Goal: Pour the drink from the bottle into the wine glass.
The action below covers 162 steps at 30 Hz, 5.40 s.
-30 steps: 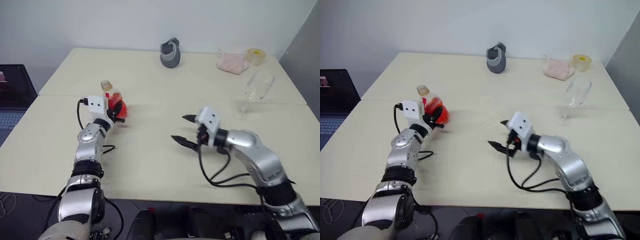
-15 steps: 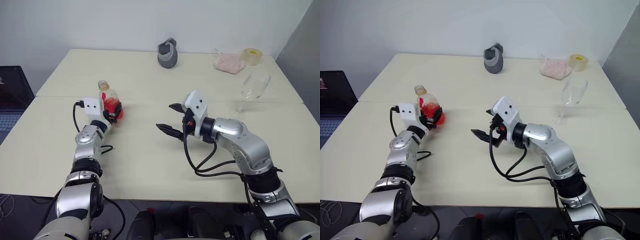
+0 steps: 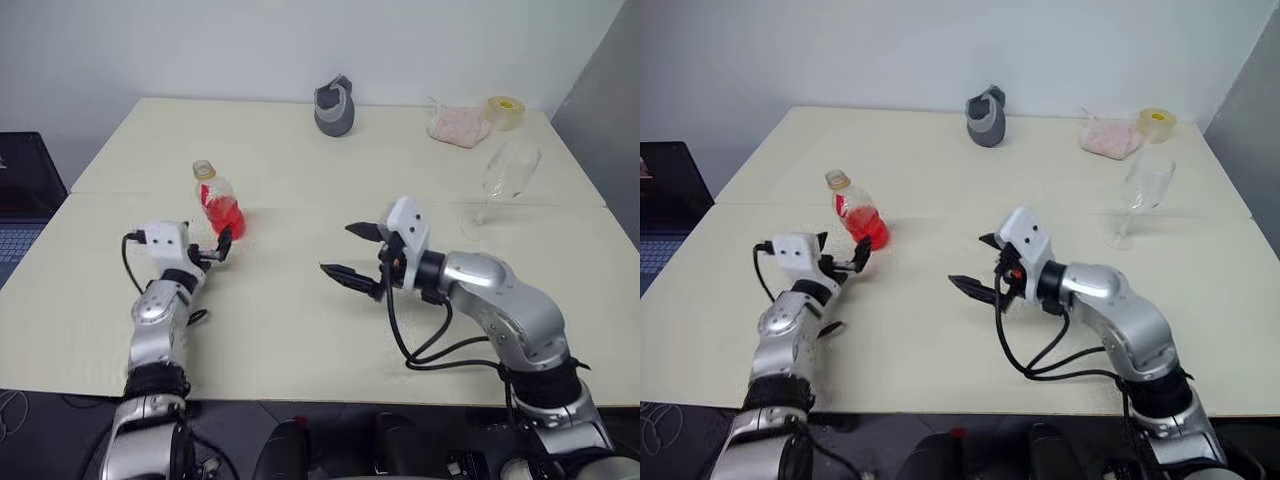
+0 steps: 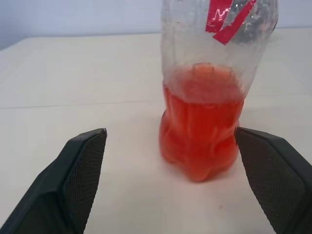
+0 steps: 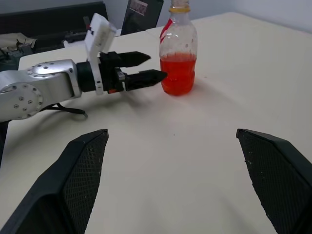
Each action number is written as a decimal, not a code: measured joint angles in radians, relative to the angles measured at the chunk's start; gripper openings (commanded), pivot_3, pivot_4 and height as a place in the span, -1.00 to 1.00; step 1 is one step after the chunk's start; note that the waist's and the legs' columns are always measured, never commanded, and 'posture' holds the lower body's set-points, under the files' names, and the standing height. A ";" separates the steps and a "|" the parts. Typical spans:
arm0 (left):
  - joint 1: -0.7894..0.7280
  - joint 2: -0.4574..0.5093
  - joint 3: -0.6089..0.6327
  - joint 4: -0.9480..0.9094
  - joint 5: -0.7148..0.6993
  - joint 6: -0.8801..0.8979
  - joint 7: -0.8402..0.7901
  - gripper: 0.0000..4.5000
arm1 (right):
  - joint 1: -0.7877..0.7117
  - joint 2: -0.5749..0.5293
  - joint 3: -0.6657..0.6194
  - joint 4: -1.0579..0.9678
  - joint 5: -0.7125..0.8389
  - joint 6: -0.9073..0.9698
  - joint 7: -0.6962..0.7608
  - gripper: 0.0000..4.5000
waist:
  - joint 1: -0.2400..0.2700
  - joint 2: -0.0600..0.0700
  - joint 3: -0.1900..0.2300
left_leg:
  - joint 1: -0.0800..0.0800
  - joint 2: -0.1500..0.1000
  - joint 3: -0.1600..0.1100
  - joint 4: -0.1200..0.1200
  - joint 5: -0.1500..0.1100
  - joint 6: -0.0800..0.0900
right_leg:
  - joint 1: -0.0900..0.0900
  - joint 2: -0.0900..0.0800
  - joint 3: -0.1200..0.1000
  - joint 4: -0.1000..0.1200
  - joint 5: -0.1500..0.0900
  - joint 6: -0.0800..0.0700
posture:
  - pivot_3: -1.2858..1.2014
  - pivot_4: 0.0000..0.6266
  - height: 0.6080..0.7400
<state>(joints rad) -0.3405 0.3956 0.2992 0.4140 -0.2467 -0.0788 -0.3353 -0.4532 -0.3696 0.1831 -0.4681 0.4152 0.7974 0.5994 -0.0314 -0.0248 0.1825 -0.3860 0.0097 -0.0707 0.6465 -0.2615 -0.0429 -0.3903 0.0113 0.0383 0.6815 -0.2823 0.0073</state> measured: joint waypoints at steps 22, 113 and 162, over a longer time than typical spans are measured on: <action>0.099 0.168 -0.336 -0.721 -0.204 0.503 -0.441 0.99 | 0.052 0.183 -0.347 0.603 -0.363 -0.571 -0.682 1.00 | -0.024 0.001 0.000 | 0.004 0.003 0.013 -0.003 0.001 -0.001 | 0.000 0.005 0.006 0.001 -0.001 -0.003 | 0.03 -0.52 1.00; 0.138 0.336 0.007 -0.838 -0.304 0.600 -0.376 1.00 | -0.241 0.293 -0.101 1.167 -0.421 -0.832 -0.073 0.97 | -0.018 0.004 0.002 | 0.004 0.002 0.006 -0.002 0.001 -0.001 | 0.000 0.003 0.005 0.001 0.000 -0.003 | 0.03 -0.52 1.00; -0.021 0.074 -0.041 -0.146 0.056 0.241 -0.016 1.00 | 0.123 -0.138 -0.084 -0.061 0.039 -0.220 0.162 0.97 | 0.006 0.002 0.002 | 0.002 0.001 0.002 -0.001 0.001 -0.001 | 0.001 0.002 0.001 -0.001 -0.001 -0.003 | 0.03 -0.52 1.00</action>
<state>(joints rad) -0.3616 0.4694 0.2579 0.2675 -0.1903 0.1622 -0.3514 -0.3303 -0.5074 0.0992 -0.5294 0.4547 0.5776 0.7616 -0.0256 -0.0232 0.1841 -0.3840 0.0102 -0.0689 0.6456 -0.2606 -0.0439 -0.3888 0.0132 0.0389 0.6806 -0.2829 0.0046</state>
